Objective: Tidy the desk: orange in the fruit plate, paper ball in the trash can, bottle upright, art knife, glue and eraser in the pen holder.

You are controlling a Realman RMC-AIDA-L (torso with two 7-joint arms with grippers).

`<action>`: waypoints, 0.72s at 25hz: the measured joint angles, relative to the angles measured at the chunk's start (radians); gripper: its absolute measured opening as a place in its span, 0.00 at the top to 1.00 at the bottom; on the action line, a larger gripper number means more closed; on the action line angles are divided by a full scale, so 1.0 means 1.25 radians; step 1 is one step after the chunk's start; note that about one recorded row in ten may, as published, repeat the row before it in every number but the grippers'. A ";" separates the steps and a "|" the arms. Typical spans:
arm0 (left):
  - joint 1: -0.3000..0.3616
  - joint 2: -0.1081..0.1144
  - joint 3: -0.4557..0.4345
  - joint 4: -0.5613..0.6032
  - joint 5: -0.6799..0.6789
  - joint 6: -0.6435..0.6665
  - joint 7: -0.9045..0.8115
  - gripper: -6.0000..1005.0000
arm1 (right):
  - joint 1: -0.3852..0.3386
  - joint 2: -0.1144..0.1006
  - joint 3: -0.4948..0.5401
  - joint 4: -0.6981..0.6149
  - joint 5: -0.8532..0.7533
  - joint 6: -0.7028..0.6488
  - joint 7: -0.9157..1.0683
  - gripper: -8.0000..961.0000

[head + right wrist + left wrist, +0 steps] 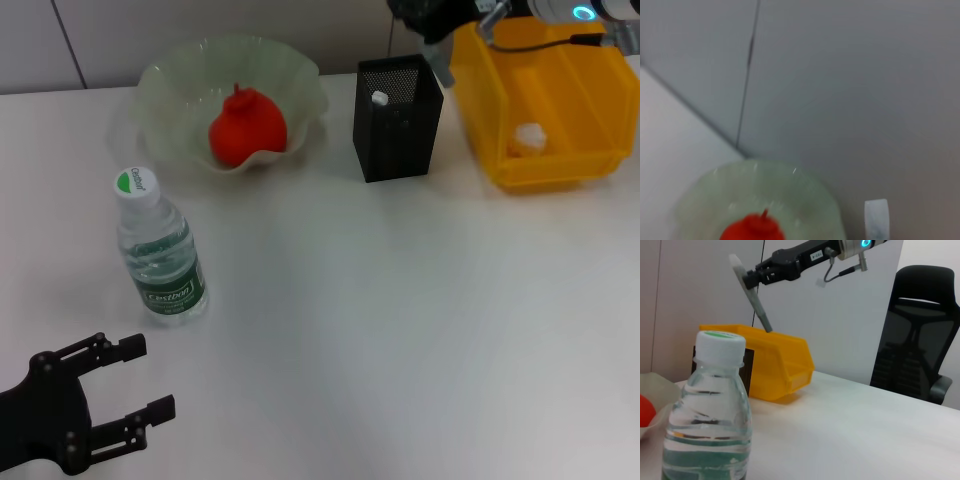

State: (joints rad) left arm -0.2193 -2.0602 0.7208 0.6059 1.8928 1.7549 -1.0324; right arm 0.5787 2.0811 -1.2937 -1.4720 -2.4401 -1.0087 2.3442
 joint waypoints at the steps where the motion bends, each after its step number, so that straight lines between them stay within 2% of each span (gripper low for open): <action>1: -0.001 0.000 0.000 -0.001 0.000 0.000 -0.001 0.23 | 0.000 0.000 0.000 0.000 0.000 0.000 0.000 0.85; 5: -0.005 0.000 0.000 -0.004 0.000 0.000 -0.002 0.23 | -0.005 -0.001 -0.004 0.081 0.051 0.116 -0.093 0.85; 7: -0.005 0.000 -0.001 -0.004 0.000 0.000 -0.002 0.23 | -0.005 0.000 -0.005 0.097 0.065 0.134 -0.115 0.85; 10: -0.007 0.000 -0.008 -0.005 -0.001 -0.001 -0.003 0.23 | -0.004 0.000 -0.007 0.180 0.172 0.203 -0.229 0.84; 18: -0.007 -0.002 -0.011 -0.007 -0.001 -0.005 -0.006 0.23 | 0.009 0.000 -0.007 0.267 0.279 0.262 -0.352 0.82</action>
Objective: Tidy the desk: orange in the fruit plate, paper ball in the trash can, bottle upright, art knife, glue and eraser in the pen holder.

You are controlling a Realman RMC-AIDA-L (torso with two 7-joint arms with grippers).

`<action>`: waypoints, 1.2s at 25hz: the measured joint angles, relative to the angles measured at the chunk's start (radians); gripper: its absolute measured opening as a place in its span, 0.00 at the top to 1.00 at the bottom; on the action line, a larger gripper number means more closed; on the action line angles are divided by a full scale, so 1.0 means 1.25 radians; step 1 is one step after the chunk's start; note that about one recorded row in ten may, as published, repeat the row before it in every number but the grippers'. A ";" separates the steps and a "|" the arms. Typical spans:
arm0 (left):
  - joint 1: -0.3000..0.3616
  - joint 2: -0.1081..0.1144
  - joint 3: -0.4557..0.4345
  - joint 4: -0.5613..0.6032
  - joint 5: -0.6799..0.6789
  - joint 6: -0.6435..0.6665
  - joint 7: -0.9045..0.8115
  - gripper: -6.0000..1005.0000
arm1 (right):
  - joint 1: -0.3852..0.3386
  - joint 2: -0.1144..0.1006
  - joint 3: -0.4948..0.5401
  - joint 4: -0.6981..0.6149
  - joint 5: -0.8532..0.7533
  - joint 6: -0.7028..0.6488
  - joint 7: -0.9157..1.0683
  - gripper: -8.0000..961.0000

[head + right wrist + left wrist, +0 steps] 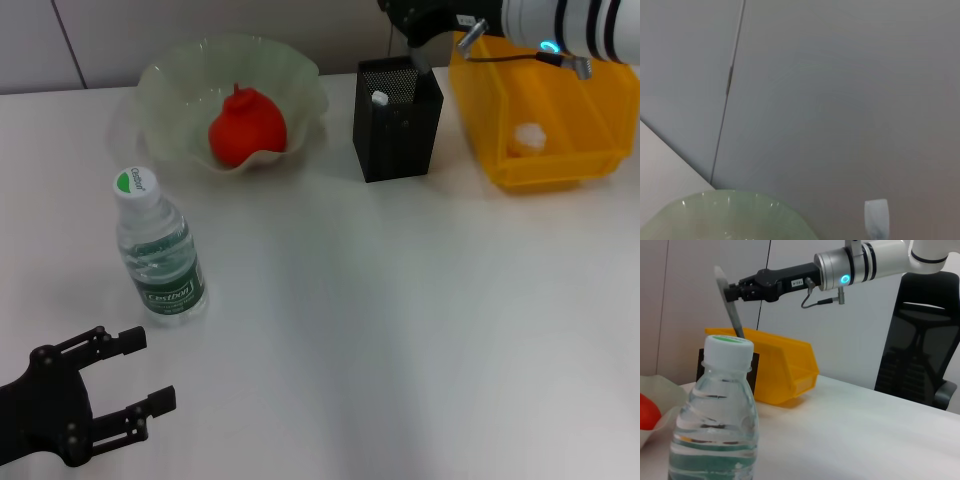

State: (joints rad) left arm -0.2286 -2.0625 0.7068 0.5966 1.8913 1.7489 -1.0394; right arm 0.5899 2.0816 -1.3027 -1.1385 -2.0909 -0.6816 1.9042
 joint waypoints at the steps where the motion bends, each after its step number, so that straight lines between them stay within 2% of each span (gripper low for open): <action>1: 0.000 0.000 0.000 0.000 0.000 0.000 0.000 0.23 | 0.006 0.000 0.000 0.013 0.004 0.003 -0.003 0.82; 6: 0.000 -0.001 0.000 0.000 0.000 0.000 -0.001 0.23 | 0.022 -0.001 0.001 0.057 0.008 0.005 -0.019 0.80; 14: 0.000 -0.001 0.000 0.000 -0.001 0.000 0.000 0.23 | 0.004 0.000 0.023 0.036 0.032 -0.011 -0.019 0.63; 16: 0.001 -0.001 -0.001 0.000 -0.001 0.007 0.001 0.23 | -0.024 -0.002 0.035 0.003 0.074 -0.062 -0.023 0.59; 17: 0.001 -0.001 -0.001 0.000 -0.001 0.007 0.001 0.23 | -0.059 -0.003 0.049 -0.037 0.107 -0.129 -0.025 0.57; 18: 0.002 -0.001 -0.002 0.000 -0.001 0.010 0.001 0.23 | -0.059 -0.003 0.049 -0.037 0.107 -0.129 -0.025 0.50; 20: 0.000 0.000 -0.004 -0.001 -0.001 0.013 0.001 0.23 | -0.103 -0.004 0.065 -0.071 0.147 -0.215 -0.037 0.34; 24: 0.000 -0.001 -0.005 -0.005 -0.001 0.013 0.004 0.23 | -0.182 -0.003 0.102 -0.083 0.250 -0.394 -0.112 0.33; 27: -0.001 -0.001 -0.010 -0.014 -0.001 0.009 0.016 0.23 | -0.220 -0.003 0.152 -0.033 0.307 -0.534 -0.208 0.32; 30: -0.002 0.001 -0.011 -0.022 -0.001 0.008 0.017 0.23 | -0.231 -0.007 0.218 0.059 0.315 -0.645 -0.295 0.32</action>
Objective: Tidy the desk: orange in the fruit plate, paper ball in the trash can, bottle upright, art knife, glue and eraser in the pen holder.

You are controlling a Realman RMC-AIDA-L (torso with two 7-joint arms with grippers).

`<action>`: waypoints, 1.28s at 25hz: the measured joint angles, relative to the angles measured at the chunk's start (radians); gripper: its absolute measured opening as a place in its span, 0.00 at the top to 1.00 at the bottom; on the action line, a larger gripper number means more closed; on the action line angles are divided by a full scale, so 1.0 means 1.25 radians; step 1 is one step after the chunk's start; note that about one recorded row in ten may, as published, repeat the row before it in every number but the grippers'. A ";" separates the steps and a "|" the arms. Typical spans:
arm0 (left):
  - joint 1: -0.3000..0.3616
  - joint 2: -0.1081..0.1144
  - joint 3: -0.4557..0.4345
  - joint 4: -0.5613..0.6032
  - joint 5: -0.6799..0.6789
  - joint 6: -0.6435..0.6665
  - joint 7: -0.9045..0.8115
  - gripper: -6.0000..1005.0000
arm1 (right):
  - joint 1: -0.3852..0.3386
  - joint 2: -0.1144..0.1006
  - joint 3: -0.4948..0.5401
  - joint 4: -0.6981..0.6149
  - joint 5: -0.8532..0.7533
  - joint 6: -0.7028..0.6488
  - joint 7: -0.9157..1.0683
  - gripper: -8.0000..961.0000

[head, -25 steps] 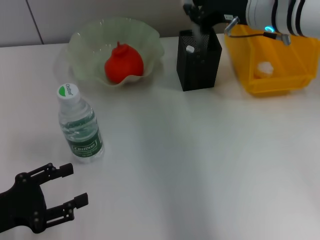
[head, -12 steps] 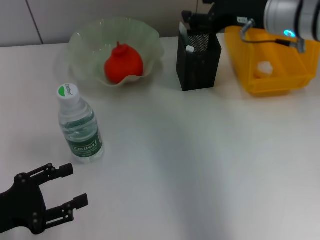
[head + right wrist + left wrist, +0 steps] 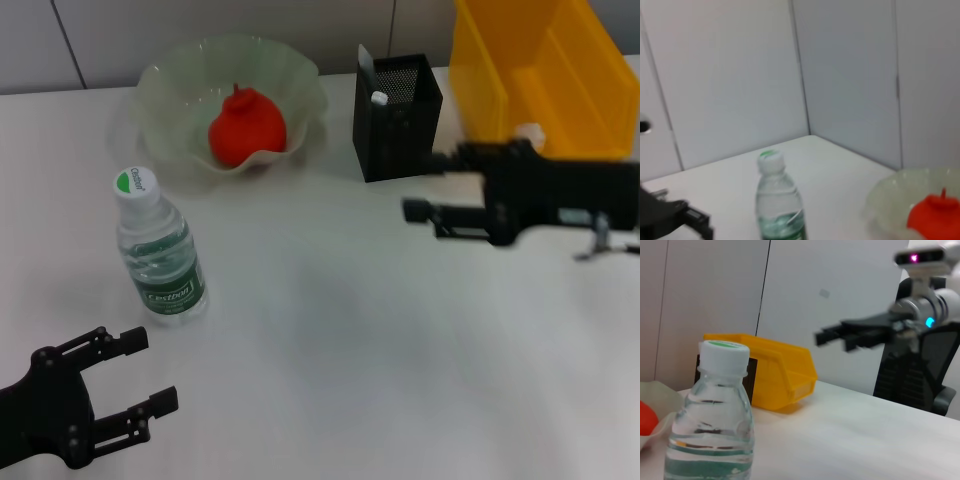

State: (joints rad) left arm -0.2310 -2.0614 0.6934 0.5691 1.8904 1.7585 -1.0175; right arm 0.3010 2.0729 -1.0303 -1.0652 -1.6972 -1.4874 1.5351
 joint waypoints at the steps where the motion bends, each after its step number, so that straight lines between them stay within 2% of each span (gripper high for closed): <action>1: -0.001 0.001 0.000 -0.001 0.000 0.000 -0.001 0.23 | -0.001 -0.003 0.021 0.034 -0.002 -0.027 -0.027 0.32; 6: -0.004 0.005 0.000 -0.008 0.004 0.004 -0.011 0.23 | -0.013 -0.019 0.093 0.161 -0.021 -0.123 -0.151 0.32; 9: -0.010 0.013 0.007 -0.008 0.007 0.014 -0.035 0.23 | -0.025 -0.022 0.111 0.195 -0.038 -0.169 -0.205 0.32; 16: -0.025 0.027 0.010 -0.003 0.032 0.042 -0.064 0.23 | -0.031 -0.023 0.114 0.201 -0.154 -0.208 -0.219 0.32; 17: -0.041 0.034 0.010 -0.002 0.052 0.056 -0.083 0.23 | -0.033 -0.023 0.114 0.202 -0.168 -0.209 -0.222 0.32; 20: -0.072 0.039 0.010 -0.002 0.093 0.069 -0.112 0.23 | -0.041 -0.023 0.114 0.207 -0.188 -0.214 -0.237 0.32; 21: -0.072 0.039 0.010 -0.002 0.093 0.069 -0.112 0.23 | -0.043 -0.022 0.114 0.208 -0.191 -0.217 -0.243 0.32; 24: -0.117 0.042 0.010 0.002 0.150 0.079 -0.147 0.23 | -0.050 -0.020 0.116 0.208 -0.192 -0.228 -0.252 0.32; 32: -0.139 0.041 0.010 0.011 0.173 0.085 -0.167 0.23 | -0.052 -0.018 0.117 0.209 -0.196 -0.231 -0.254 0.32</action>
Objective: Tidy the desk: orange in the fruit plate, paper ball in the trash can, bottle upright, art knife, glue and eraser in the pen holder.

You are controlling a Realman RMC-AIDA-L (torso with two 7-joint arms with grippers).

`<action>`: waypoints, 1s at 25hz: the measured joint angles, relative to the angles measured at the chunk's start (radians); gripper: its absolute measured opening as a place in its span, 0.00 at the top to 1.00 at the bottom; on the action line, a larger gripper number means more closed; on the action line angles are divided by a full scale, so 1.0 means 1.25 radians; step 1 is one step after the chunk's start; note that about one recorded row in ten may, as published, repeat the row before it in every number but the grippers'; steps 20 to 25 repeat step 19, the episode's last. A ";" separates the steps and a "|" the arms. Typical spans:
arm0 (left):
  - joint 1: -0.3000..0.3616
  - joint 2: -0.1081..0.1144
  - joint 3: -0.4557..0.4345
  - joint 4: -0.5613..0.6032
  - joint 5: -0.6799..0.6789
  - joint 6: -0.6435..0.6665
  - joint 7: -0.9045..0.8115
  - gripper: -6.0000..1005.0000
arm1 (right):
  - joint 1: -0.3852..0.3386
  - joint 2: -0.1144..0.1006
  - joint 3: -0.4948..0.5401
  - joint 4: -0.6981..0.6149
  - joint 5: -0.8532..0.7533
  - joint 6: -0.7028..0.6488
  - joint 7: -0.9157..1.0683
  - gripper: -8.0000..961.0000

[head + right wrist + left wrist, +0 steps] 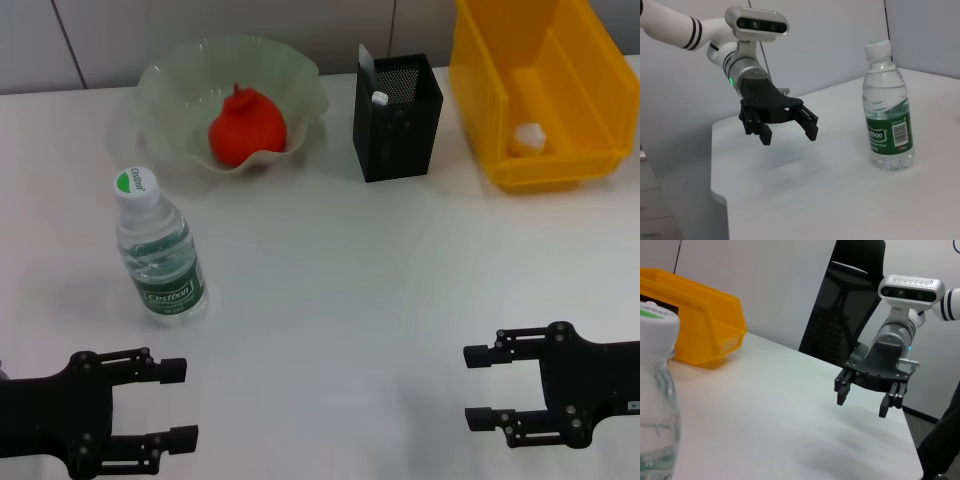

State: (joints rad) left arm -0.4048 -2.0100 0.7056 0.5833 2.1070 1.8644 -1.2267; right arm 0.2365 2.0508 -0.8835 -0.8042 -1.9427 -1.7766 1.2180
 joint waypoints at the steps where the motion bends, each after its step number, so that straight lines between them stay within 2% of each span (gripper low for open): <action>1: 0.001 0.000 0.000 0.000 0.000 0.000 0.000 0.23 | 0.000 0.000 0.000 0.000 0.000 0.000 0.000 0.32; 12: 0.006 0.002 0.000 0.000 0.001 -0.004 -0.001 0.23 | 0.000 0.009 0.000 0.004 -0.001 0.004 -0.022 0.32; 25: 0.004 0.002 0.000 0.001 0.001 -0.002 -0.003 0.23 | 0.010 0.010 0.000 0.022 0.003 0.007 -0.031 0.32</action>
